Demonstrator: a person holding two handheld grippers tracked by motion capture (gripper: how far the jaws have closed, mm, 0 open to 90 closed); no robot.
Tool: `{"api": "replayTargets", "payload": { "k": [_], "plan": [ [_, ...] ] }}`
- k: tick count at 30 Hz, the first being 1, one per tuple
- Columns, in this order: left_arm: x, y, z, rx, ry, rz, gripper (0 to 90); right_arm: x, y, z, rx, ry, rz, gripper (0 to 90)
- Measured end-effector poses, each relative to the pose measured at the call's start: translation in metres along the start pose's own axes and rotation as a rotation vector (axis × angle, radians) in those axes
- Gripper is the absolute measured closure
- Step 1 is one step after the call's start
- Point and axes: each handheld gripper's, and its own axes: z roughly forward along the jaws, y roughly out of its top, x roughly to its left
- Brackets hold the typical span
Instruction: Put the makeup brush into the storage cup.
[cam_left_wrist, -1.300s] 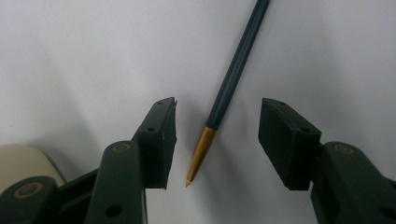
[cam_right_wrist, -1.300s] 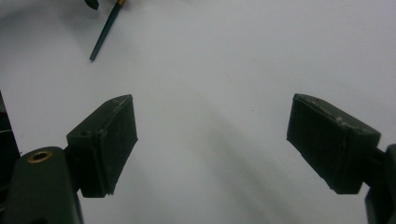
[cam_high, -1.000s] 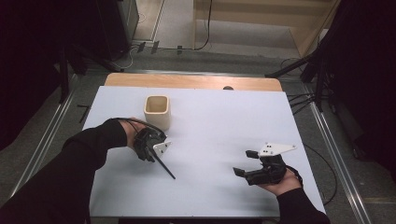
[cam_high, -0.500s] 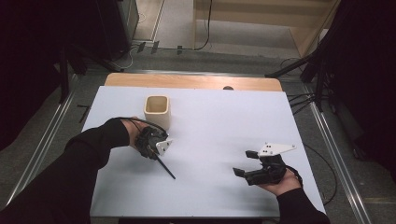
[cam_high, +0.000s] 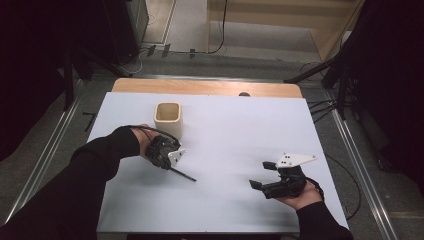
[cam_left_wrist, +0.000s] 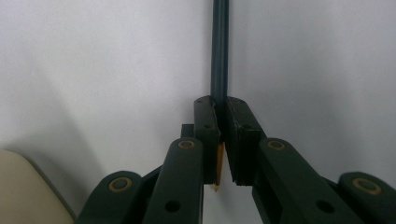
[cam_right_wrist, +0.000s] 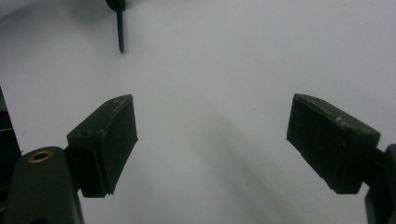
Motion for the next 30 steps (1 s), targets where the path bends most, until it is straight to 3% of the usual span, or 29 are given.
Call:
{"api": "replayTargets", "payload": {
  "k": [3,9,15,21,24,26,29,30],
  "plan": [
    [0.003,0.000,-0.001,0.004,-0.021,-0.049,84.7,0.000,0.000,0.000,-0.004,0.002,0.005,16.9],
    [0.004,0.000,-0.003,0.012,-0.002,-0.078,84.8,0.000,0.000,0.000,-0.004,0.007,0.006,17.0],
    [0.001,-0.004,-0.019,-0.047,0.038,-0.148,84.8,0.001,0.000,0.000,-0.008,0.013,0.005,17.1],
    [-0.001,-0.008,-0.035,-0.096,0.046,-0.246,84.8,0.001,0.001,-0.001,-0.028,0.027,-0.005,19.0],
    [-0.003,-0.009,-0.045,-0.141,0.079,-0.275,84.8,0.002,0.001,-0.001,-0.031,0.031,-0.017,20.6],
    [-0.005,-0.010,-0.053,-0.183,0.092,-0.325,84.8,0.002,0.001,-0.002,-0.041,0.037,-0.023,20.6],
    [-0.006,-0.009,-0.059,-0.204,0.096,-0.348,84.8,0.002,0.002,-0.002,-0.046,0.047,-0.018,20.7],
    [-0.006,-0.009,-0.061,-0.218,0.090,-0.373,84.8,0.002,0.002,-0.002,-0.045,0.050,-0.016,20.7]
  ]
}}
